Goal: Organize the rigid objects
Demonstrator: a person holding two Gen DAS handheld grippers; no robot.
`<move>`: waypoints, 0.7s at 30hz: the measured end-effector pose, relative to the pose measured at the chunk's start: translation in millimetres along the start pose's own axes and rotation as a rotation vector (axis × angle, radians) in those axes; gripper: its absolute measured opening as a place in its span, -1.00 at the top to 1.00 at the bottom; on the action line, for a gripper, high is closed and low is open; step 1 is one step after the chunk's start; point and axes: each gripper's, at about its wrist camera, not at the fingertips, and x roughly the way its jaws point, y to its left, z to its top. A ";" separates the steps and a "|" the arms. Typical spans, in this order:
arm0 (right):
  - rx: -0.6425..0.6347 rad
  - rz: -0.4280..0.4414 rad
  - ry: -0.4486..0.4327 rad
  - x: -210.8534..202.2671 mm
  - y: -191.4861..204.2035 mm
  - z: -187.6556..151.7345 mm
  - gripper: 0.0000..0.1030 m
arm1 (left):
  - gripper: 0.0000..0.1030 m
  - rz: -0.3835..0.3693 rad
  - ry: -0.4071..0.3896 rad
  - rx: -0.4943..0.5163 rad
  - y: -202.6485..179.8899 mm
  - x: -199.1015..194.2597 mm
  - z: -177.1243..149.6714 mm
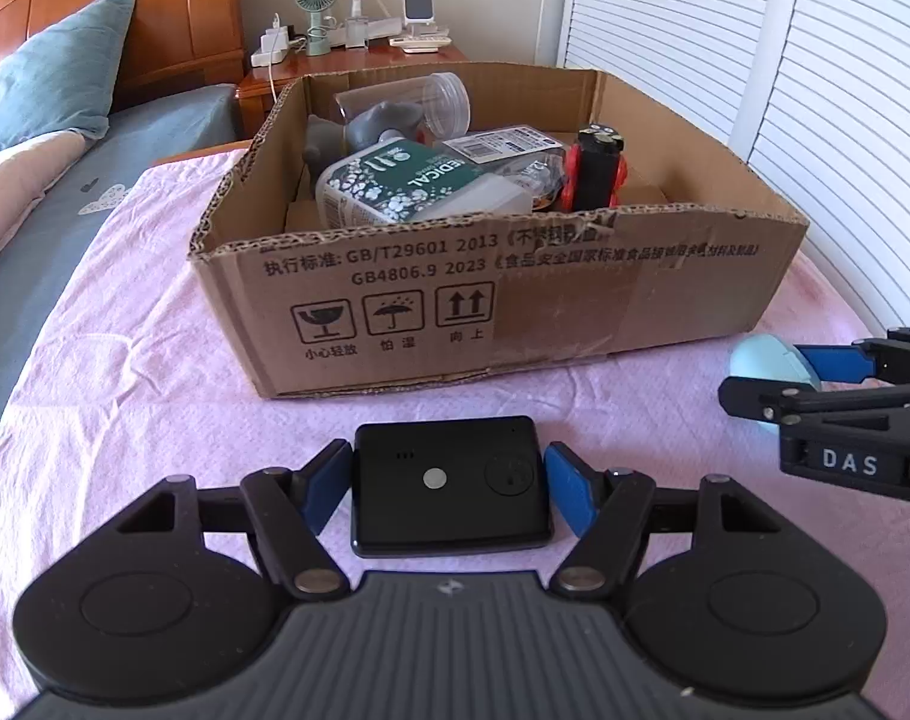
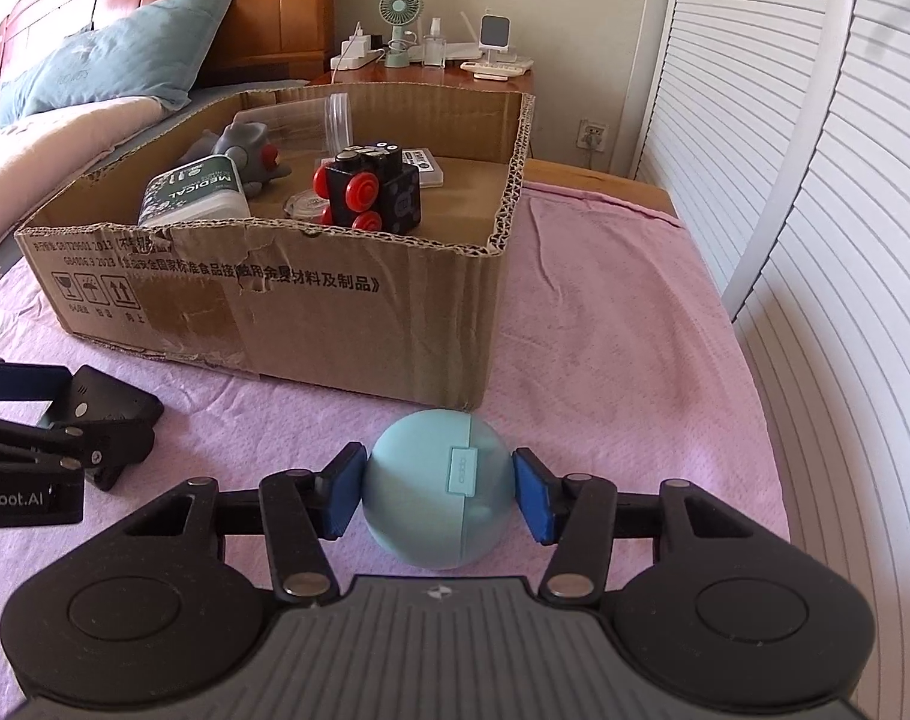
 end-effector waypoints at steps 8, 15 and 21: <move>-0.033 0.025 0.010 -21.5 -5.0 -1.0 -0.12 | -0.35 -0.035 0.012 0.131 11.1 -14.6 0.1; -0.052 0.061 -0.039 -60.6 -11.4 17.7 -0.12 | -0.35 -0.092 0.013 0.218 17.2 -41.1 10.0; -0.044 0.101 -0.112 -71.4 -14.0 57.2 -0.13 | -0.35 -0.141 -0.007 0.256 19.3 -61.9 25.1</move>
